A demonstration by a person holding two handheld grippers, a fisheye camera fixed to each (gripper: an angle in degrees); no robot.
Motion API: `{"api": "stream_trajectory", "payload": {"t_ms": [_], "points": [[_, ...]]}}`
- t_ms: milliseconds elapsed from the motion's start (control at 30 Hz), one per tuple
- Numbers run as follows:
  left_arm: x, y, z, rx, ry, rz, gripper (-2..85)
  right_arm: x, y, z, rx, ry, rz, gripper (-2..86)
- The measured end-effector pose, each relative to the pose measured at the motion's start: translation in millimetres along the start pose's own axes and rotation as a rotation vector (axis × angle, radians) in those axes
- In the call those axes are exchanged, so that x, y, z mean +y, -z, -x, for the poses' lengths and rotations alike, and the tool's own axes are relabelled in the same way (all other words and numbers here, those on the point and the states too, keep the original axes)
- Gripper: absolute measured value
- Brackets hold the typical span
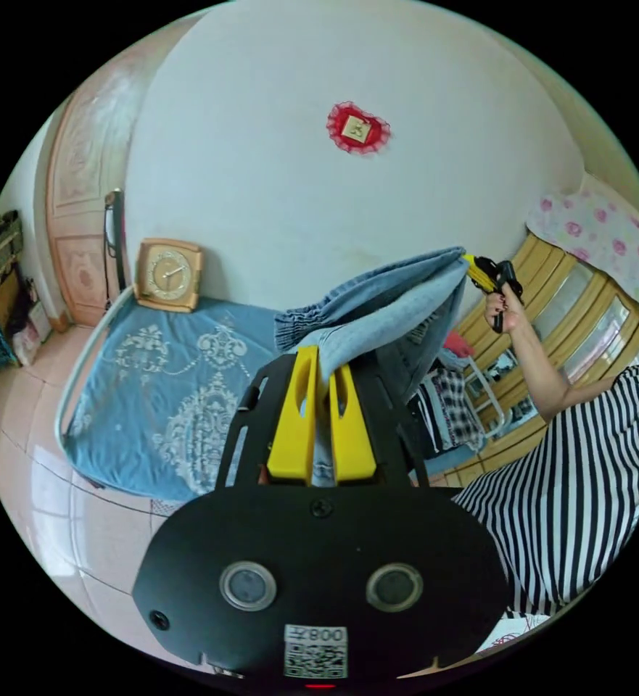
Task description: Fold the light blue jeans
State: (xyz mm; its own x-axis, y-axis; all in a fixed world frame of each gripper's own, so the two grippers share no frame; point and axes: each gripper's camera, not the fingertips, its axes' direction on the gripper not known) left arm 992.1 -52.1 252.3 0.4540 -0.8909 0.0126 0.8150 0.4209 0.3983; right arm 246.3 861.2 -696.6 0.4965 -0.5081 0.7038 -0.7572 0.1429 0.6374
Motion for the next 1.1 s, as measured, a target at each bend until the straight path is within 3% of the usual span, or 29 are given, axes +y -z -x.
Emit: {"api": "stream_trajectory", "payload": {"t_ms": [367,600,833,1100], "points": [[-104,49,-108,-0.147,-0.018,0.064,0.1,5,-13,-173,-0.107,-0.072,0.041,2.0],[-164,42,-159,-0.204,-0.054,0.206,0.0,28,-31,-285,-0.095,-0.209,0.095,2.1],[-225,30,-156,-0.121,-0.070,0.268,-0.1,51,-69,-359,0.003,-0.320,0.100,2.2],[-347,22,-184,0.072,-0.309,0.222,-0.2,70,-32,-356,0.065,-0.270,-0.177,1.9]]}}
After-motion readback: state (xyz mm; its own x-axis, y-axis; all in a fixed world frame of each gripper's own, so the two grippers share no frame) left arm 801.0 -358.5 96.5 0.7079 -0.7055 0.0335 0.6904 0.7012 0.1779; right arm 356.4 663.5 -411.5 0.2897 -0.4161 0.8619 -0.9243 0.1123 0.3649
